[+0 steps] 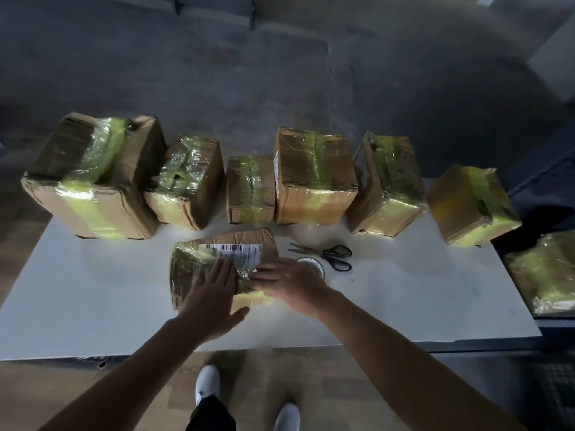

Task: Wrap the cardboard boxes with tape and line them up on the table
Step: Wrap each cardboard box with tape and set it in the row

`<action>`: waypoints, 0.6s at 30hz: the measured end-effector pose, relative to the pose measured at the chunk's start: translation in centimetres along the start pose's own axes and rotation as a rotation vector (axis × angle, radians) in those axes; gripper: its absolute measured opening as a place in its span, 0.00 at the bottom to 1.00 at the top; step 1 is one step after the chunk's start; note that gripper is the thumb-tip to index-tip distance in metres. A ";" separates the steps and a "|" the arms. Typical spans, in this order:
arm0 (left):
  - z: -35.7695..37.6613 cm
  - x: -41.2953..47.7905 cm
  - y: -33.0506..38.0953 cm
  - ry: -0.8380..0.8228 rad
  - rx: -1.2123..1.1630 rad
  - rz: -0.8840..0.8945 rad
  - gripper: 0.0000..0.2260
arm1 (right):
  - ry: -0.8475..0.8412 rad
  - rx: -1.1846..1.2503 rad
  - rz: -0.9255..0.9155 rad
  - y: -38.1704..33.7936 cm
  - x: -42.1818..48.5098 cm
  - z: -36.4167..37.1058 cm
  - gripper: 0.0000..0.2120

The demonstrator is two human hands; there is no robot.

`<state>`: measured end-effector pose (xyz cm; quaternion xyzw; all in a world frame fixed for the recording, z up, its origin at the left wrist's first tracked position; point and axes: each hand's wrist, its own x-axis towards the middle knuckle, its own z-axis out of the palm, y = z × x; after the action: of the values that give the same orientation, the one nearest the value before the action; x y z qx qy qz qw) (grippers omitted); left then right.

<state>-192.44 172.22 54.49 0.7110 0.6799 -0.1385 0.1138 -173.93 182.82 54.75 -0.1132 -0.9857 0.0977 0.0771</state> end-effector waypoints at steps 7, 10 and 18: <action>-2.1 1.1 4.0 -0.018 0.003 -0.140 0.41 | 0.154 0.075 0.053 -1.1 0.8 0.9 0.12; -1.2 0.5 2.9 0.040 0.014 -0.105 0.41 | 0.128 0.070 0.046 -0.4 -0.3 0.1 0.24; -0.7 0.0 -0.1 0.260 0.001 0.044 0.32 | 0.186 0.080 0.133 -0.5 -0.9 0.2 0.20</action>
<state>-192.55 172.50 55.16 0.7378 0.6731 -0.0427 0.0273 -173.24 182.06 54.60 -0.1836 -0.9600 0.1311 0.1659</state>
